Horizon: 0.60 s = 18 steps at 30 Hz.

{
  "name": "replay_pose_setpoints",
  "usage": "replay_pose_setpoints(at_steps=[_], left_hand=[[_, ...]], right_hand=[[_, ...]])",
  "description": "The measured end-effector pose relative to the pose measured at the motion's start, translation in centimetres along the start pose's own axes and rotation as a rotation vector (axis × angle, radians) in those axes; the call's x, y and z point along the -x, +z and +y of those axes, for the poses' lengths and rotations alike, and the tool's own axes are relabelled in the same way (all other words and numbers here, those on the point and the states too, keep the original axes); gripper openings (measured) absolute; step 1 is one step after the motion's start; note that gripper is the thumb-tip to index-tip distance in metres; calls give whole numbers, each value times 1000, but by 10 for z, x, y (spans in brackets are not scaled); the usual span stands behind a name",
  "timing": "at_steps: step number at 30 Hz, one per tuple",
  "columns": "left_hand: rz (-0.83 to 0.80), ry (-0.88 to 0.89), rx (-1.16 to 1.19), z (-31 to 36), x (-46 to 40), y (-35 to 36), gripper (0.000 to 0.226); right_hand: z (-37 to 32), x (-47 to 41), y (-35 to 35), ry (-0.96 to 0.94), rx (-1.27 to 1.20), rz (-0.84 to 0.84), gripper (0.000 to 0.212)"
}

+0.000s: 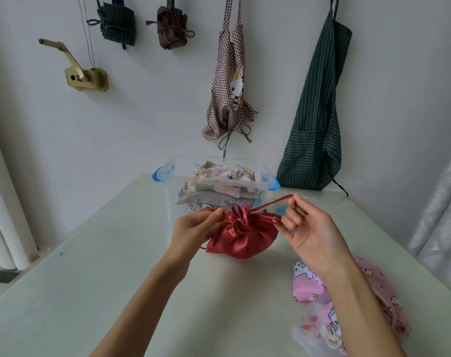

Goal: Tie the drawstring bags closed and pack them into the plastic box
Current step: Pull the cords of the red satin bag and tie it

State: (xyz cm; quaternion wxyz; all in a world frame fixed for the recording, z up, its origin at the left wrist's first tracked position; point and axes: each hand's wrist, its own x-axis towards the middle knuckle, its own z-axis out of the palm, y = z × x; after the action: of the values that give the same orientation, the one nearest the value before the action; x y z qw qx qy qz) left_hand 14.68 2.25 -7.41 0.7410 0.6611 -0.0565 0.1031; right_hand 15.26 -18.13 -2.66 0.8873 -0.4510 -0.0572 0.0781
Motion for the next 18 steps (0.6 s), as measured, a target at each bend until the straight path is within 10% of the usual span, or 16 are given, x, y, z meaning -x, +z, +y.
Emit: replay_pose_setpoints(at_steps=[5, 10, 18], left_hand=[[-12, -66, 53, 0, 0, 4, 23], [47, -128, 133, -3, -1, 9, 22], [156, 29, -170, -6, -1, 22, 24]], right_hand=[[3, -1, -5, -398, 965, 103, 24], [7, 3, 16, -100, -7, -67, 25], [21, 2, 24, -204, 126, 19, 22]])
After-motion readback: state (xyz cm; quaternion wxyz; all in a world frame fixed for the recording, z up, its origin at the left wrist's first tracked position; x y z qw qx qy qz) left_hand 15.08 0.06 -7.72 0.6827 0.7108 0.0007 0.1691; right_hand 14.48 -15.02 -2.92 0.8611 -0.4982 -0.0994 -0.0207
